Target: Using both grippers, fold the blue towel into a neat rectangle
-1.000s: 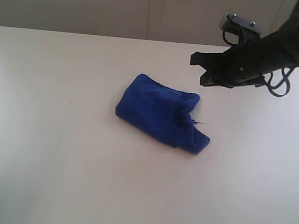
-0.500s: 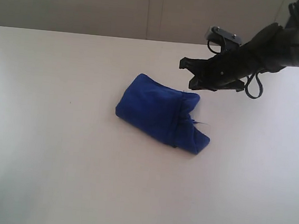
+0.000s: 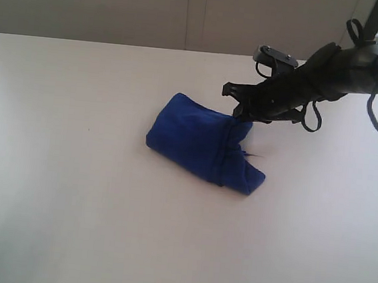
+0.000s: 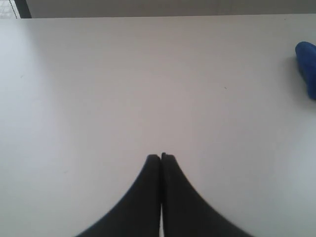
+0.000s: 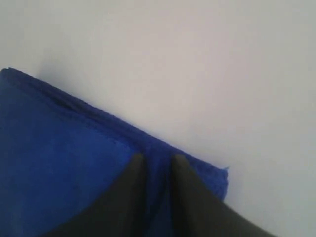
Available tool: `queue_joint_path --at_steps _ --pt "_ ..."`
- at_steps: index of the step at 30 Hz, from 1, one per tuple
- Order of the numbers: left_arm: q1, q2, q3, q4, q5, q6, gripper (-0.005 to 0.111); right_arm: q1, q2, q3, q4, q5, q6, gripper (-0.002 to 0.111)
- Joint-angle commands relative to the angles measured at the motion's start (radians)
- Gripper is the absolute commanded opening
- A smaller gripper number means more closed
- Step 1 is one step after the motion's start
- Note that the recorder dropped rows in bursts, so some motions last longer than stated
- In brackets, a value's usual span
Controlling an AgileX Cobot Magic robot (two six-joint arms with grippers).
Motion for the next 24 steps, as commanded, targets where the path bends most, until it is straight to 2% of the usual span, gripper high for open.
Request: queue_joint_path --at_steps 1,7,10,17,24 --pt "0.002 -0.005 0.004 -0.002 -0.005 0.0 0.0 0.002 0.018 -0.004 0.005 -0.007 -0.013 0.018" --pt "0.002 -0.005 0.004 -0.002 -0.005 0.0 0.0 0.015 0.041 -0.004 0.012 -0.01 -0.013 0.016" --pt "0.002 -0.005 0.004 -0.002 -0.005 0.0 0.0 0.017 0.035 -0.004 0.013 -0.011 -0.013 0.0" --pt "0.002 -0.005 0.004 -0.002 -0.005 0.0 0.0 0.017 -0.045 -0.004 0.013 -0.026 -0.049 0.0" --pt "0.002 -0.005 0.004 -0.002 -0.005 0.0 0.0 0.017 -0.101 -0.003 -0.006 0.062 -0.082 0.0"
